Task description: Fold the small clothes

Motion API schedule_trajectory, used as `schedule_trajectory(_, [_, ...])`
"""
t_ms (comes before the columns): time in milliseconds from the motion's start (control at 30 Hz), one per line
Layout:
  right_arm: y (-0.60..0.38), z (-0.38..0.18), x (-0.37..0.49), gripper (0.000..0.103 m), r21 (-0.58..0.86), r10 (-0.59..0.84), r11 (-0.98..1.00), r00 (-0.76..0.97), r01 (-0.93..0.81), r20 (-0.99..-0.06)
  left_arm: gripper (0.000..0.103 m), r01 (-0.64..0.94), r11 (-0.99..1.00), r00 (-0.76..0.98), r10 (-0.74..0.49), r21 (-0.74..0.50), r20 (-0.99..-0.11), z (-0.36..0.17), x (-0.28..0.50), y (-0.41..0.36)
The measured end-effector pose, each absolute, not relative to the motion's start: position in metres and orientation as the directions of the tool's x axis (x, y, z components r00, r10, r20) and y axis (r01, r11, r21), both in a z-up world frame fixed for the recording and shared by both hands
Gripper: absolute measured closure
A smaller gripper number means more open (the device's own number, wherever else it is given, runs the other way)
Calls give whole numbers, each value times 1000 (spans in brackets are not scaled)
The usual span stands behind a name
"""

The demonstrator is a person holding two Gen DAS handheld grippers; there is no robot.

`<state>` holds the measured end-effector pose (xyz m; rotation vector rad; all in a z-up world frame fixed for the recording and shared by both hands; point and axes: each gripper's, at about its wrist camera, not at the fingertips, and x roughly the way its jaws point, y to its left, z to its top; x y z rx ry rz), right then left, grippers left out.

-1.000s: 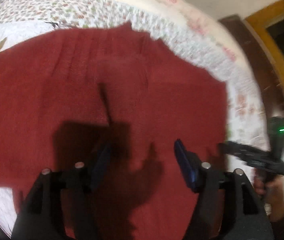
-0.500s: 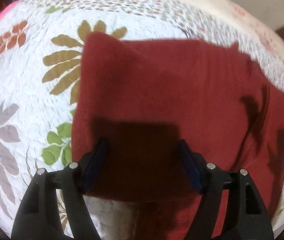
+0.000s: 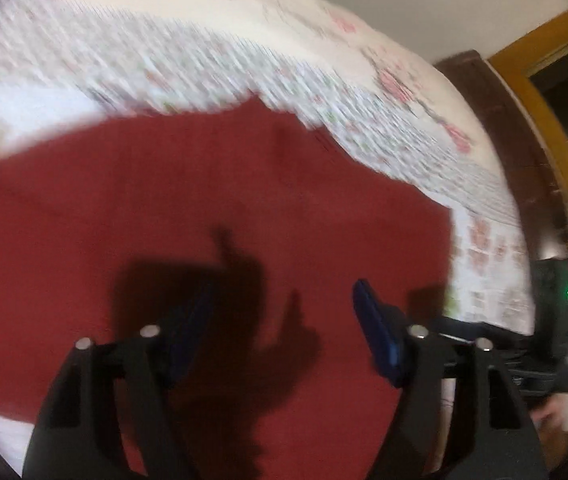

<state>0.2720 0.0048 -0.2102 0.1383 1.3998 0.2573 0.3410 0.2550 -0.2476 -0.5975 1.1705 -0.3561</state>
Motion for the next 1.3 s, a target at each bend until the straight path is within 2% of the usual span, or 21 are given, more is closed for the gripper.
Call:
schedule_trajectory(67, [-14, -213, 269, 33, 239, 247, 969, 150, -65, -957, 47, 22, 714, 349, -661, -699, -664, -245, 333, 244])
schedule_trajectory(133, [-26, -214, 269, 33, 237, 241, 971, 152, -45, -959, 43, 51, 647, 318, -733, -761, -601, -244, 323, 243])
schedule_trajectory(200, [-30, -214, 272, 33, 243, 246, 969, 156, -38, -957, 39, 57, 648, 305, -736, -759, -605, -242, 306, 250])
schedule_trajectory(267, [-27, -212, 276, 33, 256, 261, 965, 162, -51, -952, 36, 40, 730, 324, -656, -683, -682, -239, 297, 270])
schedule_trajectory(367, [-8, -211, 285, 32, 289, 303, 952, 157, -103, -940, 36, -76, 889, 374, -394, -451, -839, -240, 291, 309])
schedule_trajectory(433, [10, -213, 292, 32, 315, 334, 939, 145, -140, -931, 36, -151, 951, 388, -194, -269, -901, -238, 286, 334])
schedule_trajectory(500, [33, -218, 300, 31, 364, 385, 915, 113, -172, -916, 35, -189, 970, 374, -73, -154, -925, -243, 286, 346])
schedule_trajectory(567, [52, -228, 306, 31, 396, 414, 900, 72, -182, -907, 35, -216, 971, 361, -19, -104, -932, -249, 284, 356])
schedule_trajectory(667, [72, -244, 313, 31, 426, 434, 887, 4, -176, -901, 35, -255, 961, 341, -19, -112, -940, -255, 280, 366])
schedule_trajectory(700, [79, -251, 314, 32, 438, 441, 883, -23, -169, -897, 35, -269, 955, 340, -30, -128, -940, -257, 278, 370])
schedule_trajectory(767, [88, -262, 315, 61, 458, 453, 874, -66, -165, -889, 35, -282, 949, 346, -39, -143, -938, -258, 274, 370])
schedule_trajectory(800, [92, -266, 315, 68, 454, 448, 874, -76, -173, -891, 34, -280, 949, 351, -38, -144, -936, -257, 272, 370])
schedule_trajectory(867, [95, -261, 313, 88, 430, 430, 878, -50, -210, -902, 32, -275, 952, 360, -25, -132, -933, -252, 268, 376])
schedule_trajectory(900, [93, -259, 313, 92, 439, 441, 872, -41, -216, -897, 31, -276, 953, 368, -15, -125, -930, -248, 265, 381])
schedule_trajectory(1033, [74, -232, 316, 95, 505, 519, 837, 18, -211, -854, 29, -310, 942, 390, 6, -126, -921, -234, 258, 398])
schedule_trajectory(1300, [-2, -179, 317, 95, 451, 481, 874, 198, -180, -854, 27, -334, 935, 389, 24, -116, -921, -230, 267, 401])
